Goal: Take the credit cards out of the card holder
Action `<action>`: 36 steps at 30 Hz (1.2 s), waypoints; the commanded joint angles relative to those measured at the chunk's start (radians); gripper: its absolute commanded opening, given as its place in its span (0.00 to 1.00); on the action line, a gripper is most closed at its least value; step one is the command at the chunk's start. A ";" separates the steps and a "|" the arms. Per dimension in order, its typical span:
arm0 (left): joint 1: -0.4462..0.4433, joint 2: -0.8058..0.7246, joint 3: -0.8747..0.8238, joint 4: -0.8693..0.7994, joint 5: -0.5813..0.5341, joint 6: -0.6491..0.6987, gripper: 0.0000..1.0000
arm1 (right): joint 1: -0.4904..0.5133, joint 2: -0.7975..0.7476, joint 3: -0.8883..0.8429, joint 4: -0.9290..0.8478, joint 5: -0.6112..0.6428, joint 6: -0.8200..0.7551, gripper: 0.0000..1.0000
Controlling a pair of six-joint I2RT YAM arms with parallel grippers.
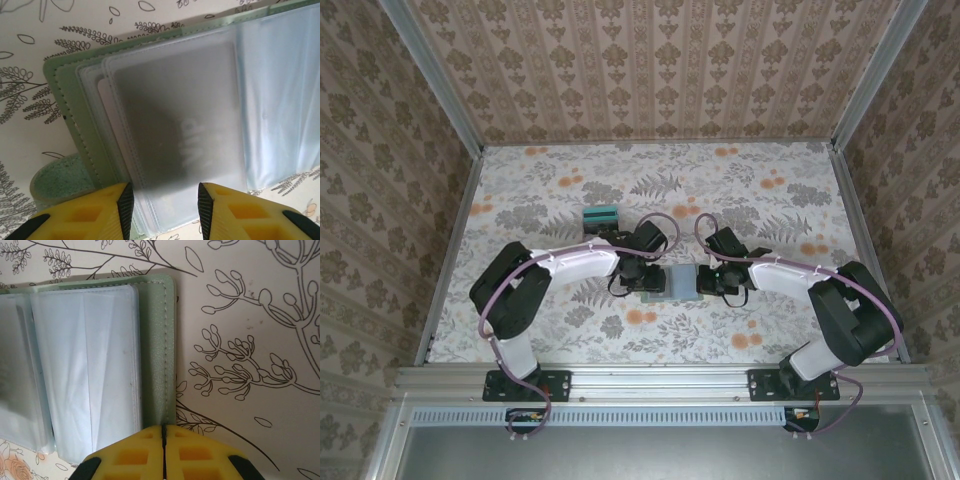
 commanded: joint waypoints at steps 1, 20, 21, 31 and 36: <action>-0.003 0.016 0.028 -0.024 0.002 -0.004 0.41 | 0.008 0.019 -0.024 -0.008 0.028 0.010 0.09; -0.004 -0.003 0.013 0.091 0.115 0.046 0.48 | 0.008 0.040 -0.013 -0.008 0.019 0.011 0.10; -0.005 -0.003 0.014 0.095 0.122 0.047 0.48 | 0.009 0.041 -0.013 -0.008 0.019 0.010 0.10; -0.008 -0.013 0.033 0.093 0.141 0.077 0.74 | 0.009 0.041 -0.006 -0.014 0.020 0.010 0.10; -0.013 -0.011 0.054 0.086 0.157 0.091 0.85 | 0.009 0.041 -0.006 -0.013 0.022 0.011 0.11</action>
